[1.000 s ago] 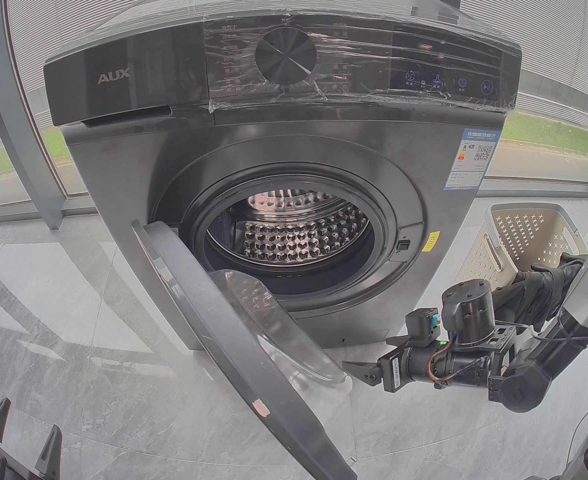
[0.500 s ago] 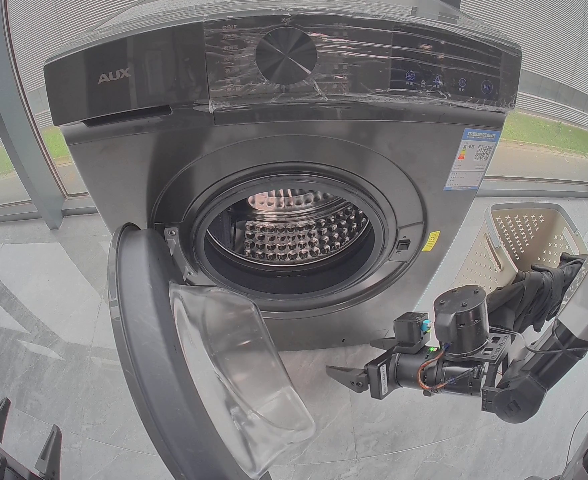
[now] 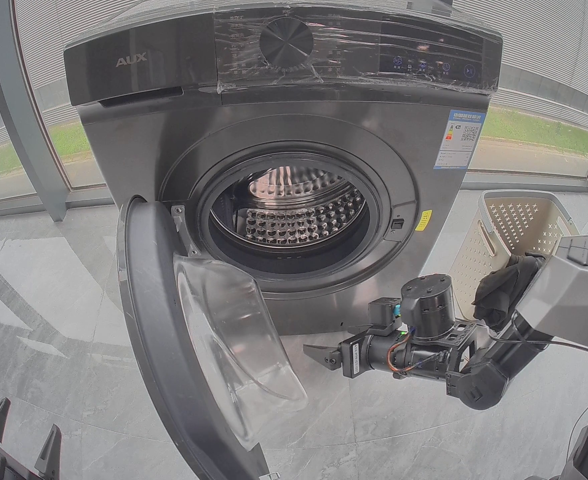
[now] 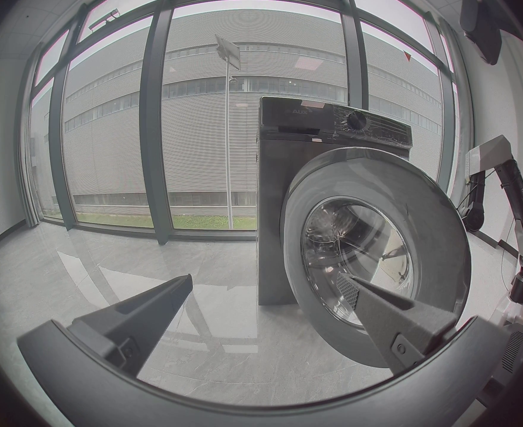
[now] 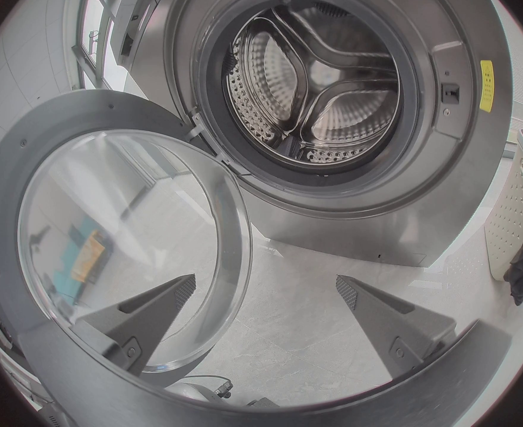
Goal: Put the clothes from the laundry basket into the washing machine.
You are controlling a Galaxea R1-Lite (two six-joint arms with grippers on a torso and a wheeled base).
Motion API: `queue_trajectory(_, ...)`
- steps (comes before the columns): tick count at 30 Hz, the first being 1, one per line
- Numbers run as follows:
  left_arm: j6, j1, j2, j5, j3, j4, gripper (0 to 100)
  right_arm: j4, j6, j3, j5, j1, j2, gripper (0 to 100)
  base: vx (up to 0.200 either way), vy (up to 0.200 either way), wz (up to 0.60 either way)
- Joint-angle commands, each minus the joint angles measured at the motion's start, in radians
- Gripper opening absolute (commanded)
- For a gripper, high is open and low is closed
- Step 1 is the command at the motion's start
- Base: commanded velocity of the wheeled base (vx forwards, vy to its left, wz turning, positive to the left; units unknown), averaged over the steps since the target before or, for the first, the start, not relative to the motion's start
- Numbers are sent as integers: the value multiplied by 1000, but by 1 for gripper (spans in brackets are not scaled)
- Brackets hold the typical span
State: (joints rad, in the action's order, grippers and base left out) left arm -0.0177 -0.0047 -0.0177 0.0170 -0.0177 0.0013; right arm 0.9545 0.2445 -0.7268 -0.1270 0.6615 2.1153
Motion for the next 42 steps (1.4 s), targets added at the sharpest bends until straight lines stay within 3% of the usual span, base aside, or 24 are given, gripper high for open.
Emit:
queue_trajectory(1,-1,0,18,0,16,0,100,0,-1,-39,3,17,78,100,0,0,0)
queue_trajectory(8,-1,0,18,0,16,0,100,7,1,-52,4,67,100,100,0,0,0)
queue_trajectory(19,-1,0,18,0,16,0,100,29,-2,-54,3,72,107,100,0,0,0)
queue_trajectory(26,1,0,18,0,16,0,100,3,12,-140,-13,79,132,100,0,0,0)
queue_trajectory(35,-1,0,18,0,16,0,100,-77,13,-278,-22,70,183,100,-133,0,0)
queue_trajectory(42,-1,0,18,0,16,0,100,-69,18,-333,-16,136,219,100,0,0,0)
